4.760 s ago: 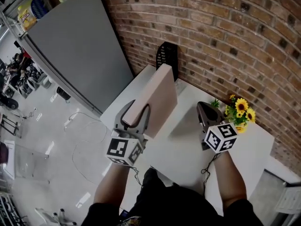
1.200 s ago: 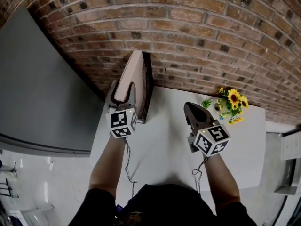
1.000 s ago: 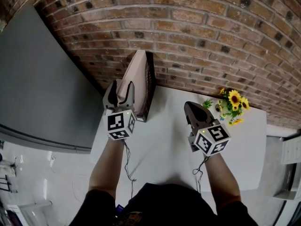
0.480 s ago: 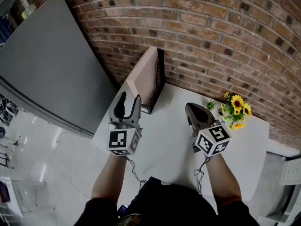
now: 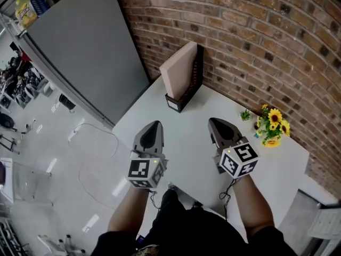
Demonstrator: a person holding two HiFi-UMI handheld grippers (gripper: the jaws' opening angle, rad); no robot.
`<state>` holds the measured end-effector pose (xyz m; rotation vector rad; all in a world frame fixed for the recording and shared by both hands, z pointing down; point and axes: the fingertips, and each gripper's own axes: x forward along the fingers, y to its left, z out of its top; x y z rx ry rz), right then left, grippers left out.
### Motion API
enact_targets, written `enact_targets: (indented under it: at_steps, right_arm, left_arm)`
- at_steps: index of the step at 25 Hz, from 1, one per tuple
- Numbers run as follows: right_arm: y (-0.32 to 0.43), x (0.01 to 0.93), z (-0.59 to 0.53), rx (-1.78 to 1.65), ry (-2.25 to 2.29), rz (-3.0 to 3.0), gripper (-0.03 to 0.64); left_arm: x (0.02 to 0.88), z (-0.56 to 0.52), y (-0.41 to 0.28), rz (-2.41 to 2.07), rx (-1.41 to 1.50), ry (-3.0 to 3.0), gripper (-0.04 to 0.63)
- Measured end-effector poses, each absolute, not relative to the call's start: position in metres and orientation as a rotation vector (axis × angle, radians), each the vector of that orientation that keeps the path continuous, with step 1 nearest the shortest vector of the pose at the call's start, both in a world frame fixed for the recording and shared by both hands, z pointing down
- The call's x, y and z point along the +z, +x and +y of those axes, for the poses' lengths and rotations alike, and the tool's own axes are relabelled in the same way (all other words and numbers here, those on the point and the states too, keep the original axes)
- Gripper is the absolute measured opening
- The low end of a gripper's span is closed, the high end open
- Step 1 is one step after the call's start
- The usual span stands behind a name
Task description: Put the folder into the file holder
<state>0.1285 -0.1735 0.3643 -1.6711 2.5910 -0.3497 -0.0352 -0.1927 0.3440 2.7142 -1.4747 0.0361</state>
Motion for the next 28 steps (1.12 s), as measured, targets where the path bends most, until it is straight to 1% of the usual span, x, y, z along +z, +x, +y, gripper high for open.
enact_targets:
  at_steps: [9, 15, 21, 28]
  right_arm:
    - [0.049, 0.366, -0.136, -0.384, -1.459, 2.717, 0.003]
    - [0.010, 0.359, -0.111, -0.349, -1.463, 2.740, 0.003]
    - [-0.005, 0.356, -0.075, -0.335, -1.620, 2.646, 0.003]
    - [0.009, 0.357, -0.029, -0.340, -1.829, 2.504, 0.003]
  left_arm:
    - [0.355, -0.112, -0.070, -1.471, 0.077, 2.664, 0.006]
    - [0.354, -0.088, -0.097, -1.453, 0.050, 2.677, 0.006]
    - [0.358, -0.067, -0.114, -1.293, 0.043, 2.726, 0.006]
    - [0.355, -0.043, -0.108, -1.084, 0.023, 2.771, 0.006]
